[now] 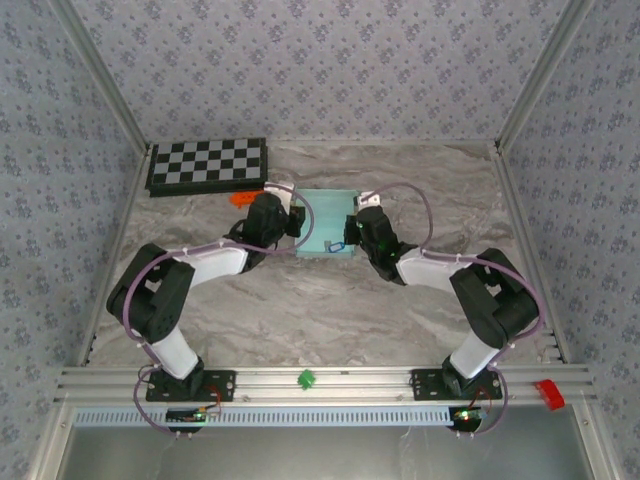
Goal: Fold the paper box
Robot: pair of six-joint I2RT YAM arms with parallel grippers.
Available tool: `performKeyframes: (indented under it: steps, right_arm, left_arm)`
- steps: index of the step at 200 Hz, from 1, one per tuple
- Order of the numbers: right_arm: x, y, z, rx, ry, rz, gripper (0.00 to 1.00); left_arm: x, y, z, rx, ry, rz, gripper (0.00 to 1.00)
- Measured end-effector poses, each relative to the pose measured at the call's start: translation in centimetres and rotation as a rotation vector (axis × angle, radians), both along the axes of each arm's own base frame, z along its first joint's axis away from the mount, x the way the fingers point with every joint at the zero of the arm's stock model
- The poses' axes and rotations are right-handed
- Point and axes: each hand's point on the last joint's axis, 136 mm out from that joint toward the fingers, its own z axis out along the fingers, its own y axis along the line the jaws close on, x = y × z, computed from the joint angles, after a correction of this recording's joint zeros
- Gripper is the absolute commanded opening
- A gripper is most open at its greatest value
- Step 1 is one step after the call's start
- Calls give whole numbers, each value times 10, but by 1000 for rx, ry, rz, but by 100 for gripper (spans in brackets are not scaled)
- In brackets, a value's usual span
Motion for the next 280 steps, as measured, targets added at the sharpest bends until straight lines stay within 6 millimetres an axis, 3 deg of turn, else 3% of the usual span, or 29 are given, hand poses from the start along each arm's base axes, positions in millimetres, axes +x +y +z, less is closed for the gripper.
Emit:
performKeyframes:
  steps: [89,280]
  right_arm:
    - [-7,2,-4,-8,-22,-12,9]
    - [-42,5,-37,-69,24,11,9]
  left_arm:
    - [-7,-2,-5,-13,-17,19,25]
    - [-43,3,-44,31,34,-1,23]
